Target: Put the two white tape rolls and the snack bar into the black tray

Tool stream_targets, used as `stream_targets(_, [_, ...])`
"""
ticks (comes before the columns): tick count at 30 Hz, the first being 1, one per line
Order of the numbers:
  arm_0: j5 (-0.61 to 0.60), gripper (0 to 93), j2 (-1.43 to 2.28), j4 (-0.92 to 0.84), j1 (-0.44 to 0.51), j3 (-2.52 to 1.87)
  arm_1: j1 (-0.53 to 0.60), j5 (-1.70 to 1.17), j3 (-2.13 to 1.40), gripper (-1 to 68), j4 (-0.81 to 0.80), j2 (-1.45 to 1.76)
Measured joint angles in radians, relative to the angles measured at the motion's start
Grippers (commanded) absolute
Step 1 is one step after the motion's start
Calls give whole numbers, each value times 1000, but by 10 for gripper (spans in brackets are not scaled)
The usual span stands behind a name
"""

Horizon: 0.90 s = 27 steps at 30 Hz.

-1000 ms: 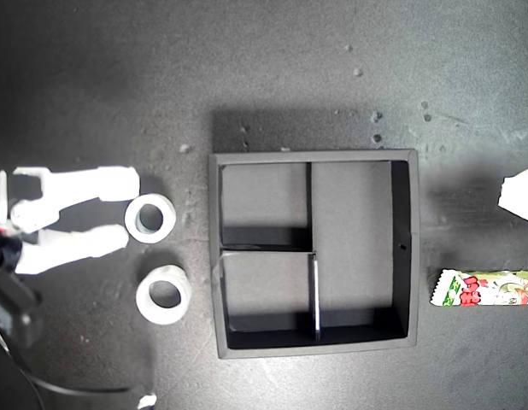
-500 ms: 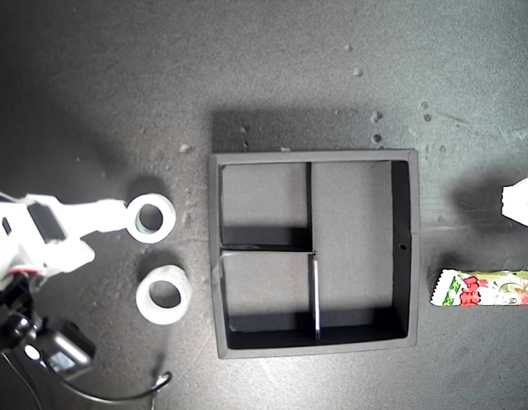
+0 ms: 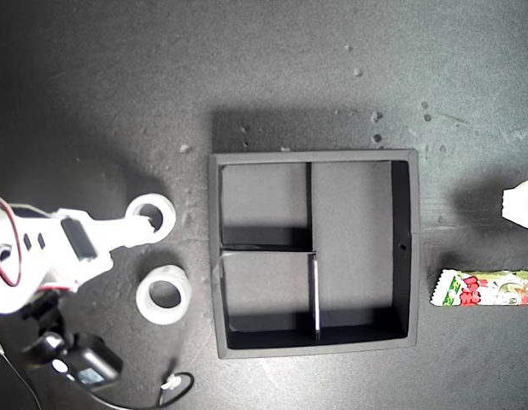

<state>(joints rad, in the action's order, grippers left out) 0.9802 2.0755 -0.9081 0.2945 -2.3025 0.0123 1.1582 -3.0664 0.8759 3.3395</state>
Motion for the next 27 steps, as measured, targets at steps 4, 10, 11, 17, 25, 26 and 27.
stream_targets(4, [0, 210, -48, 6, -5, 11, 2, 0, 3, 0, 0, 0])
stream_targets(10, [-14, 218, -83, 6, -48, 14, 17, 0, 5, 0, 0, 0])
stream_targets(11, [-17, 221, -92, 6, -49, 18, 17, 0, 5, 0, 0, 0])
stream_targets(17, [-26, 211, -207, 18, -84, 67, 17, 0, 5, 0, 0, 0])
stream_targets(25, [21, 6, -265, 18, -172, 124, 43, 0, 9, 0, 0, 0])
stream_targets(26, [37, 1, -238, 18, -189, 124, 44, 0, 15, 0, 0, 0])
stream_targets(27, [44, 1, -204, 18, -196, 124, 51, 0, 21, 0, 3, 0])
